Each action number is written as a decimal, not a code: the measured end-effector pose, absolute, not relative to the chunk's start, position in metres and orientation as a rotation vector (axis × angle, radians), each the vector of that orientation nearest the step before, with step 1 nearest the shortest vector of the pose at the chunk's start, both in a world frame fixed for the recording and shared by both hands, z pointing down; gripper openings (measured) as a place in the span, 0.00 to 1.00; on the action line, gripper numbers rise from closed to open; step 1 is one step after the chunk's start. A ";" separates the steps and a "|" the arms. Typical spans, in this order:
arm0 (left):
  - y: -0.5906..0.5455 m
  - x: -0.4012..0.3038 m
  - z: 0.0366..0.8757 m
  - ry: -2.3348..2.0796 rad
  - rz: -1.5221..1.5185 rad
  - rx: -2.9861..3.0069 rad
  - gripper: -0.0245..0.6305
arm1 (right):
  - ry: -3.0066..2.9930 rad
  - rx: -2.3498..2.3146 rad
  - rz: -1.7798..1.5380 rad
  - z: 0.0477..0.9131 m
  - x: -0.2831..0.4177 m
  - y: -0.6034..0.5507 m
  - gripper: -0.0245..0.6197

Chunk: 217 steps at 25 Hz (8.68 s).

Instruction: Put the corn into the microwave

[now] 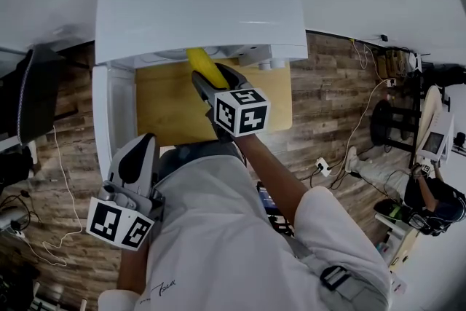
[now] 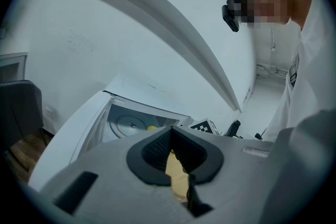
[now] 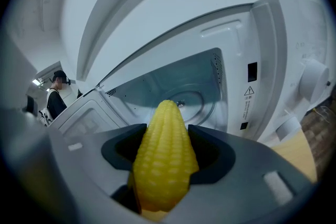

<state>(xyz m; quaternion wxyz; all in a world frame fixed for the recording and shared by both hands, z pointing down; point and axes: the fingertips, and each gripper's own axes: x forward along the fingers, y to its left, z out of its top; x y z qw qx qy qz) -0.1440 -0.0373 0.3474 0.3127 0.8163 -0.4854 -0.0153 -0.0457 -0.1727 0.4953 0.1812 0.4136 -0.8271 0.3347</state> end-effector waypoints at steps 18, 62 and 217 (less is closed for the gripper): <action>-0.040 -0.143 0.347 -1.291 -0.028 2.144 0.02 | -2.317 1.193 0.809 0.516 -0.063 -0.208 0.44; -0.050 -0.154 0.361 -1.345 0.018 2.065 0.02 | -2.246 1.263 0.448 0.558 -0.099 -0.281 0.44; 0.006 -0.147 0.343 -1.346 0.029 2.242 0.02 | -2.407 1.389 0.663 0.420 0.011 -0.091 0.10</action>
